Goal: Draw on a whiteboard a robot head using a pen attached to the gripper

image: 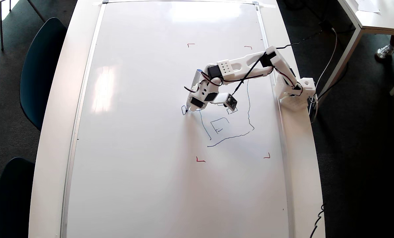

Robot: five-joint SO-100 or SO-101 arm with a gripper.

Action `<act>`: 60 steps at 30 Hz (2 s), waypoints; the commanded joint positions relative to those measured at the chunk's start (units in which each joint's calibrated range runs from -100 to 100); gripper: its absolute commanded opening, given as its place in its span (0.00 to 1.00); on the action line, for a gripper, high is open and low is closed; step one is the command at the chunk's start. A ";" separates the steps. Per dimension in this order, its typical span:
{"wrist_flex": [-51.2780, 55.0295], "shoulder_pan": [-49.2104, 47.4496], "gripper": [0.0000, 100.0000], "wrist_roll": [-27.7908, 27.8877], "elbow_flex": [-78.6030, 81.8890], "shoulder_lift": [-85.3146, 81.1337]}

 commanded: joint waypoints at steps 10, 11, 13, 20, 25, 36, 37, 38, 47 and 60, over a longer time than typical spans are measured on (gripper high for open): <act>0.30 2.30 0.01 -5.09 -0.75 -22.28; 0.38 2.67 0.01 -6.05 0.16 -24.97; 0.38 3.12 0.01 -6.84 1.79 -28.09; 0.21 3.12 0.01 -12.27 21.23 -48.91; -0.57 3.04 0.01 -12.96 37.76 -65.51; -3.87 4.00 0.01 -13.18 66.37 -98.05; -6.39 4.74 0.01 -13.76 68.64 -99.98; -9.61 5.48 0.01 -14.72 70.91 -101.75; -32.37 10.27 0.01 -18.34 89.98 -120.55; -44.71 12.70 0.01 -18.02 95.80 -136.56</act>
